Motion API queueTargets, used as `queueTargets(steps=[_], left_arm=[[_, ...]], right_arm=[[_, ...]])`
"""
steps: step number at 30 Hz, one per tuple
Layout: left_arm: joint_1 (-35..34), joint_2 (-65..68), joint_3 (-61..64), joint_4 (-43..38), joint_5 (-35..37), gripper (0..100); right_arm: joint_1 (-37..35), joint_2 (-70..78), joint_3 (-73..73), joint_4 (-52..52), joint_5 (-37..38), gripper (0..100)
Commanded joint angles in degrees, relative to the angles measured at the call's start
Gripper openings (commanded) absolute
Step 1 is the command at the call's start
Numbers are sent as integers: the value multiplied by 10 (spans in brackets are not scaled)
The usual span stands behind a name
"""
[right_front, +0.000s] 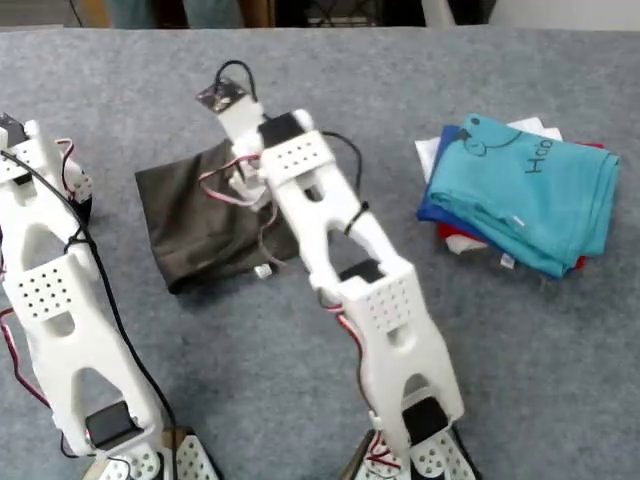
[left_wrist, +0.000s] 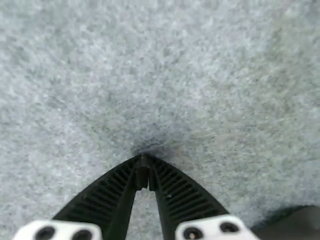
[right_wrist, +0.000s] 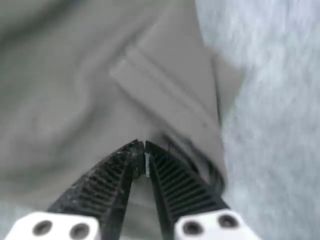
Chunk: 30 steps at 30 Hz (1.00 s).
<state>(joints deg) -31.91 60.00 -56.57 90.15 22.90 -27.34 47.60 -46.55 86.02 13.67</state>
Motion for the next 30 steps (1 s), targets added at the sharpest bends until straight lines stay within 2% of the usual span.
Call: queueTargets(steps=[1, 2, 6, 13, 16, 18, 21, 26, 30], left_arm=[[-16, 8, -31, -17, -7, 29], [-16, 10, -33, -16, -7, 29], [-16, 10, -33, -16, -7, 29], [-19, 10, -31, -16, -7, 29], [-25, 10, -26, 0, -7, 29], [-42, 11, -26, 37, -6, 29], [-49, 11, -26, 75, -6, 29], [-28, 11, 0, 93, -6, 29], [-28, 10, 15, 104, -2, 29]], right_arm=[[23, -2, -73, 115, -4, 15], [25, -1, -86, 150, -4, 15], [52, -36, -29, 154, -9, 14], [62, -207, 284, 152, 0, 14], [77, -252, 345, 151, 59, 14], [89, -275, 317, 151, 85, 14], [87, -287, 213, 151, 86, 15], [33, -237, 21, 121, 60, 15], [-10, -138, -55, 61, 38, 15]])
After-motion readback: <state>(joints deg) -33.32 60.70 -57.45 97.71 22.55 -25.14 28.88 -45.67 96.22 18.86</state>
